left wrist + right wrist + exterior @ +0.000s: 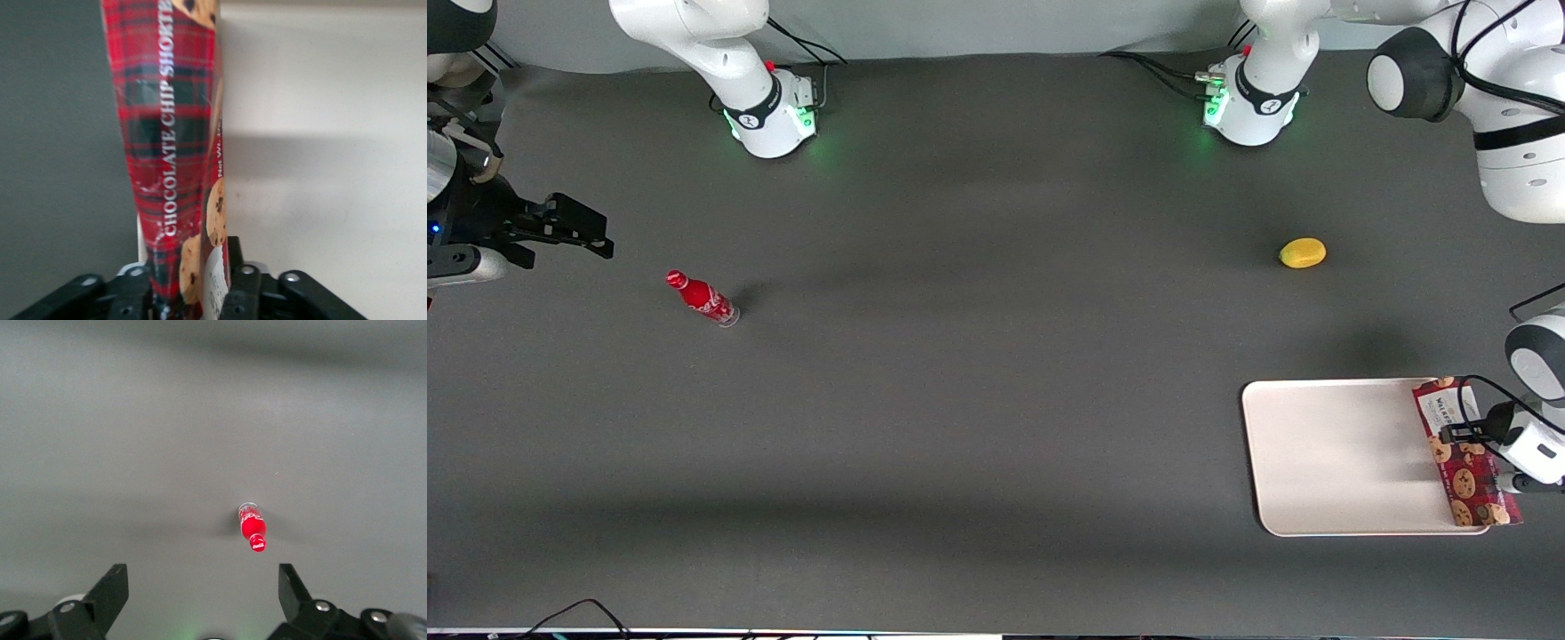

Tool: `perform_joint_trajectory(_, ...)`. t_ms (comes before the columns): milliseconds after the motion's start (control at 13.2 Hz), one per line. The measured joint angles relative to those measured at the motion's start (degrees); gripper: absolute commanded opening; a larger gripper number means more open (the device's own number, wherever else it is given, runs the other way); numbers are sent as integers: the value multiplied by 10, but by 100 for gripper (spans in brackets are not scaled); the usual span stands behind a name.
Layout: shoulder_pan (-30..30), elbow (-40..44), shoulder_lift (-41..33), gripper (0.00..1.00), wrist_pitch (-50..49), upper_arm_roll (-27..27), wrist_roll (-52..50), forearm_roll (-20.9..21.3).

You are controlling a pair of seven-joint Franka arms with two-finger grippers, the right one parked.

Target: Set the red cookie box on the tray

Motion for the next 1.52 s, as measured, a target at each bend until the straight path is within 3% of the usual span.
perform_joint_trajectory(759,1,8,-21,100,-6,6,7,7)
perform_joint_trajectory(1214,1,23,-178,100,-207,18,-31,29)
perform_joint_trajectory(1517,-6,-4,-333,100,-348,-58,-127,106)
